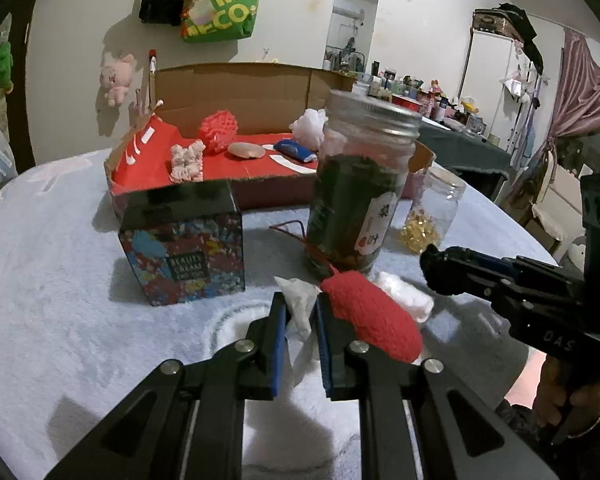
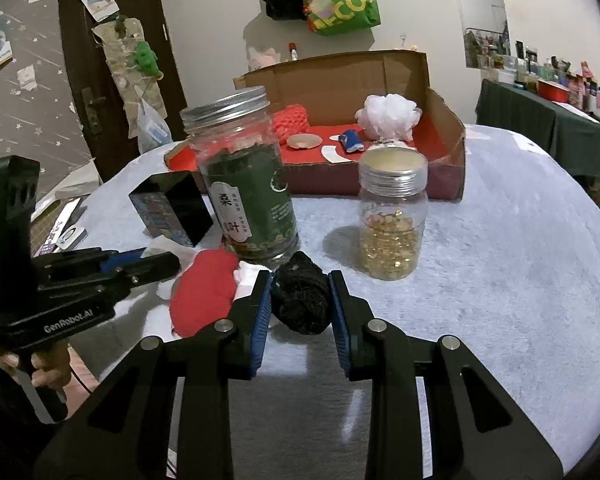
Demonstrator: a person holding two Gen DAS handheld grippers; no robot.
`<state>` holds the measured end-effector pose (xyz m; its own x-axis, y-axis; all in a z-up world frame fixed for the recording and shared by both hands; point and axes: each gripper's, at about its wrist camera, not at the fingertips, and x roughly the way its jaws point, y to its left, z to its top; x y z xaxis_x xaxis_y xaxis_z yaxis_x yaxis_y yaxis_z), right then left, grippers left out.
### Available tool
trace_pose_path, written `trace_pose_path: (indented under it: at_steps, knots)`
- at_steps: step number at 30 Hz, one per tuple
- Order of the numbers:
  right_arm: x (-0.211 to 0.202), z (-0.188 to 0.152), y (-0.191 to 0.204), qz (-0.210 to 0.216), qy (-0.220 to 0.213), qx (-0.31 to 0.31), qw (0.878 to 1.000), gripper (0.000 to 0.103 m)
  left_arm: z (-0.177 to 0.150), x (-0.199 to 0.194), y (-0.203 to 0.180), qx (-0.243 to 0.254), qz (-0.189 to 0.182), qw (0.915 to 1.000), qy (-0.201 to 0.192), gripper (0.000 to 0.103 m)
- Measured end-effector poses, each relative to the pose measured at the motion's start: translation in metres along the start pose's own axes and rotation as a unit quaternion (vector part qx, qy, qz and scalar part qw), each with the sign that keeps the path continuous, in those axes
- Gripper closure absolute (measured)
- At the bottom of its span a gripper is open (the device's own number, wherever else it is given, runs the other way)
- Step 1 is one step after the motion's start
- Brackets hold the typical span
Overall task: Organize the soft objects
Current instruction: 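Carry the black scrunchie and white tissue over the cardboard box with both tools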
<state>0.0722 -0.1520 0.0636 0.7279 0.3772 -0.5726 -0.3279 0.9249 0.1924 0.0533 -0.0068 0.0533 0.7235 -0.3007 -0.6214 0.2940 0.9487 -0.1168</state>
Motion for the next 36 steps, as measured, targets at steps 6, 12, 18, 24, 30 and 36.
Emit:
trace_pose_path:
  at_steps: [6, 12, 18, 24, 30, 36]
  knots:
    - [-0.003, 0.002, -0.012, -0.022, 0.009, 0.008, 1.0, 0.076, 0.02, -0.006, -0.001, 0.023, 0.01, 0.9997, -0.003, 0.088]
    - [-0.004, 0.003, -0.03, -0.044, 0.02, 0.012, 0.999, 0.076, 0.043, 0.005, 0.001, 0.044, 0.015, 0.9988, 0.018, 0.088]
    - [-0.008, 0.006, -0.051, -0.06, 0.028, 0.018, 0.998, 0.076, 0.06, 0.012, 0.004, 0.058, 0.015, 0.9978, 0.028, 0.088]
    - [-0.009, 0.017, -0.074, -0.067, 0.033, 0.007, 0.997, 0.076, 0.075, 0.02, 0.01, 0.07, 0.008, 0.9968, 0.038, 0.088]
    - [-0.006, 0.039, -0.089, -0.05, 0.033, -0.013, 0.998, 0.076, 0.088, 0.028, 0.019, 0.071, 0.0, 0.9965, 0.046, 0.088]
    - [0.005, 0.073, -0.103, -0.003, 0.038, -0.014, 0.999, 0.076, 0.108, 0.037, 0.03, 0.069, -0.017, 0.9961, 0.053, 0.088]
